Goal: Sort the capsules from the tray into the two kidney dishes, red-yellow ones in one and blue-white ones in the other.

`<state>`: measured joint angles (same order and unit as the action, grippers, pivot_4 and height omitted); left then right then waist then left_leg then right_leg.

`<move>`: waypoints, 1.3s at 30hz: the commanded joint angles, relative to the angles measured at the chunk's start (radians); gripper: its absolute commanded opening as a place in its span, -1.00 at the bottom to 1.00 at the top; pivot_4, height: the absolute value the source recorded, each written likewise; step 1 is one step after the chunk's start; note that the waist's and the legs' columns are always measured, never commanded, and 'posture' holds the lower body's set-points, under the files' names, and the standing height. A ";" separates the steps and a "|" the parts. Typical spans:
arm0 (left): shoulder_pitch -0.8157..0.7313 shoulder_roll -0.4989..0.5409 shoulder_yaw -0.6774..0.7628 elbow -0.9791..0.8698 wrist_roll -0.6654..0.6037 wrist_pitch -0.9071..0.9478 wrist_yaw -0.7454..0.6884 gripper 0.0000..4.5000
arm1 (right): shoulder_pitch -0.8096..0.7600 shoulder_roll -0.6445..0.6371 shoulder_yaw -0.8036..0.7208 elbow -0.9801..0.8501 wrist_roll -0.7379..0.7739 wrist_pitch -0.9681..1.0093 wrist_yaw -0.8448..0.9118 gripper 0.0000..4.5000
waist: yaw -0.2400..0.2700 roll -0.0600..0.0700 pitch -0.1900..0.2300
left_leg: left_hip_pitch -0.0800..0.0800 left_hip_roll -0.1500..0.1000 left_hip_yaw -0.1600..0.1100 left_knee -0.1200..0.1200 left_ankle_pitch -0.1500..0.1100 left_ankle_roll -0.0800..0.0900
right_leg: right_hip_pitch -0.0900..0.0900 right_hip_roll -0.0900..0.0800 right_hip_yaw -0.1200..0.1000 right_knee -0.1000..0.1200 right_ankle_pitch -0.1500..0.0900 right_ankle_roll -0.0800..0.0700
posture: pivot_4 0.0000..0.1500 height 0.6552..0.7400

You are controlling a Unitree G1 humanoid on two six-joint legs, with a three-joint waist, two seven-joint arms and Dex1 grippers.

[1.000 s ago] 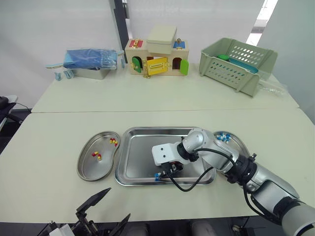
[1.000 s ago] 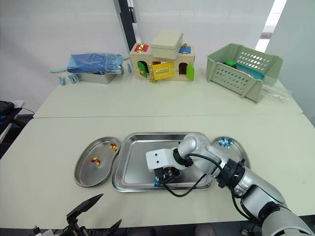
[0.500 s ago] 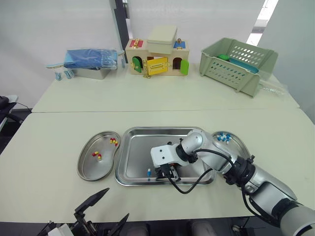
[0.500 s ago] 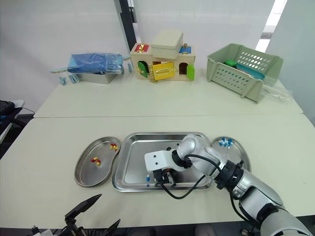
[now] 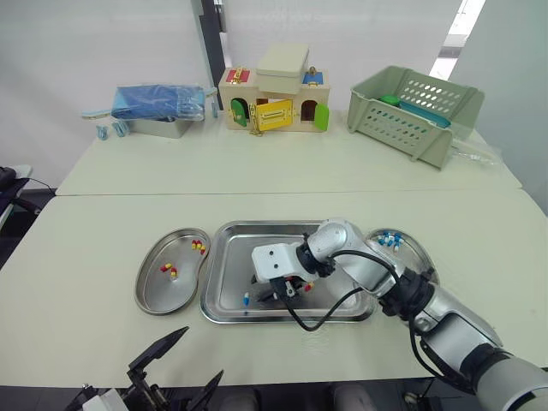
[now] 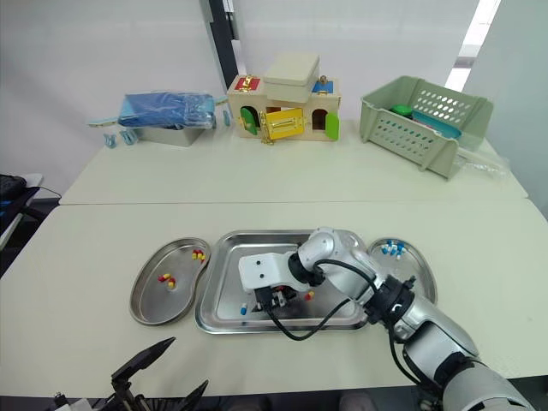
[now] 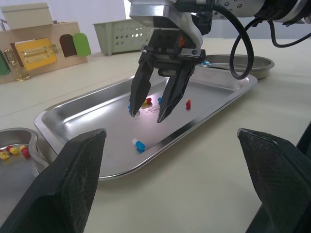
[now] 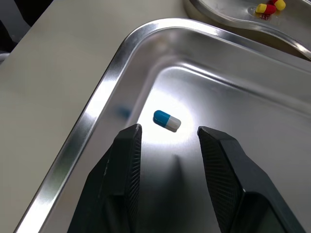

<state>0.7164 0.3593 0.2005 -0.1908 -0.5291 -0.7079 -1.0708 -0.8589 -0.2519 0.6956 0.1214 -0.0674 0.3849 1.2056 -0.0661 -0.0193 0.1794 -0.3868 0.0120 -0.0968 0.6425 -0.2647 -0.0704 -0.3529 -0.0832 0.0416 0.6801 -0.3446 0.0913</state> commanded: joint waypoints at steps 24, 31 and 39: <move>0.094 0.003 0.003 -0.043 0.014 -0.052 0.068 1.00 | -0.054 0.161 0.003 0.257 -0.061 -0.150 0.021 0.49 | 0.000 0.001 0.000 | 0.000 0.000 0.000 -0.001 0.000 0.000 | -0.001 0.000 0.000 0.000 0.000 0.000 | 1.00 1.00; 0.090 0.002 0.002 -0.041 0.018 -0.053 0.074 1.00 | -0.052 0.175 0.002 0.303 -0.093 -0.177 0.006 0.49 | -0.001 0.001 0.000 | 0.001 0.000 0.000 -0.001 0.000 0.000 | -0.001 0.001 0.001 0.000 0.000 0.000 | 1.00 1.00; 0.089 0.012 0.003 -0.040 0.018 -0.052 0.084 1.00 | -0.045 0.181 0.004 0.324 -0.114 -0.170 0.006 -0.15 | -0.002 0.001 0.000 | 0.001 0.000 0.000 -0.002 0.000 0.000 | -0.001 0.001 0.001 0.000 0.000 0.000 | 1.00 1.00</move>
<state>0.7899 0.3605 0.2017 -0.2070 -0.5080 -0.7464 -0.9926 -0.8966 -0.0717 0.6887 0.4396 -0.1685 0.2156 1.2075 -0.0681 -0.0188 0.1797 -0.3853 0.0122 -0.0965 0.6409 -0.2648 -0.0704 -0.3535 -0.0826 0.0425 0.6801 -0.3447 0.0912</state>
